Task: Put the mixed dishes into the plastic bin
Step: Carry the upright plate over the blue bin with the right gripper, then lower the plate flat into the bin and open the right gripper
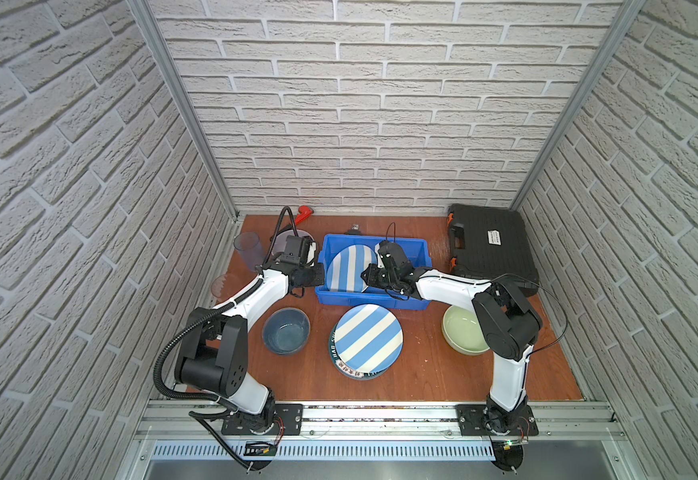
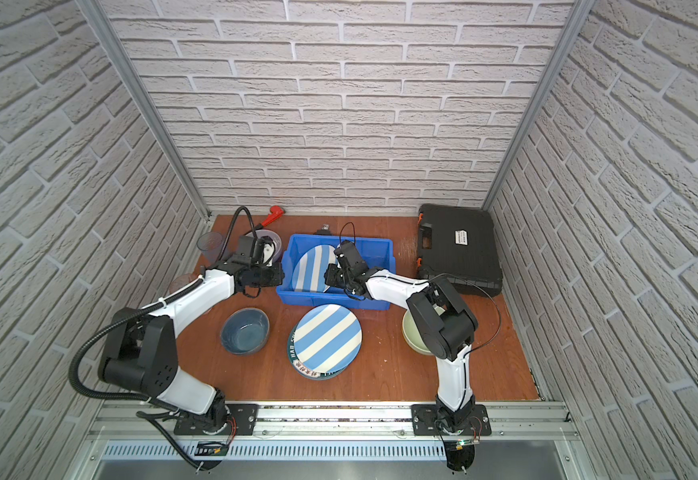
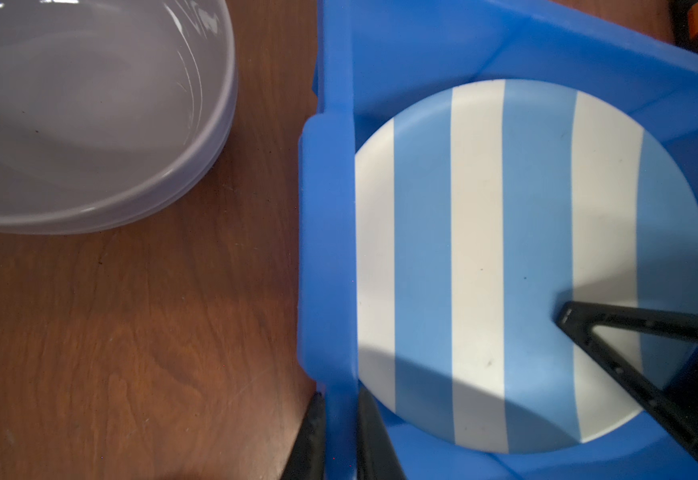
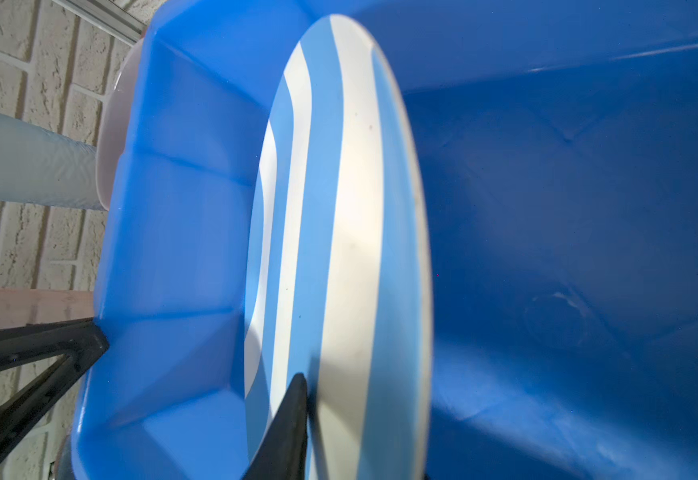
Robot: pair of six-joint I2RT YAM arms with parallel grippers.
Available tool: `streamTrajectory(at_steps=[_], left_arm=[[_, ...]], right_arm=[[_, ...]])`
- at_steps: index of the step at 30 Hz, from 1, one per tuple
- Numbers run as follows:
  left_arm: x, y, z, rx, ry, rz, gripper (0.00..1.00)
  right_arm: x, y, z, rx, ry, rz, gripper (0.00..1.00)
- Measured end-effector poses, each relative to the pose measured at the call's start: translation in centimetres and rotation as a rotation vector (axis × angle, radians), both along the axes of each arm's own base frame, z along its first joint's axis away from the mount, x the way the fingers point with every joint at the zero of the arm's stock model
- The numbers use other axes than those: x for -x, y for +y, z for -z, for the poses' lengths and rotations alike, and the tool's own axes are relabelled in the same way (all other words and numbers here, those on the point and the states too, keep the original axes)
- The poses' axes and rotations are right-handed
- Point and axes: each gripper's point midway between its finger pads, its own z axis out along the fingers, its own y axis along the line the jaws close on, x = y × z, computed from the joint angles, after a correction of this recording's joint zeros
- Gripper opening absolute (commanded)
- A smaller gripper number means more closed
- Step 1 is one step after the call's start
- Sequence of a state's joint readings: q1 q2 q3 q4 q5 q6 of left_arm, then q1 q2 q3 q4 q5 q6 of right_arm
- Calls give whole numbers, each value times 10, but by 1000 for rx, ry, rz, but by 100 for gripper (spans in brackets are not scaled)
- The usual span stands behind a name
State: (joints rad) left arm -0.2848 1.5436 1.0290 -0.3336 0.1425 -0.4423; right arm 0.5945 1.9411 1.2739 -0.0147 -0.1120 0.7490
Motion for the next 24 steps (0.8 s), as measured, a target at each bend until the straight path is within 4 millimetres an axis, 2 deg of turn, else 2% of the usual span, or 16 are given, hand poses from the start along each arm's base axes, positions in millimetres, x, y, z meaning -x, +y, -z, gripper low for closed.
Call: streamTrajectory(at_steps=[5,17,24], left_arm=[[5,-1,0,5,4,1,14],[13,1,0,15,9,-11,14],[15,1,0,17,11,-11,14]], right_arm=[[1,-4,-1,50,5,-20,35],[5,-14,15,169,46,-56,39],[9,-21,19,222,53,-65,47]])
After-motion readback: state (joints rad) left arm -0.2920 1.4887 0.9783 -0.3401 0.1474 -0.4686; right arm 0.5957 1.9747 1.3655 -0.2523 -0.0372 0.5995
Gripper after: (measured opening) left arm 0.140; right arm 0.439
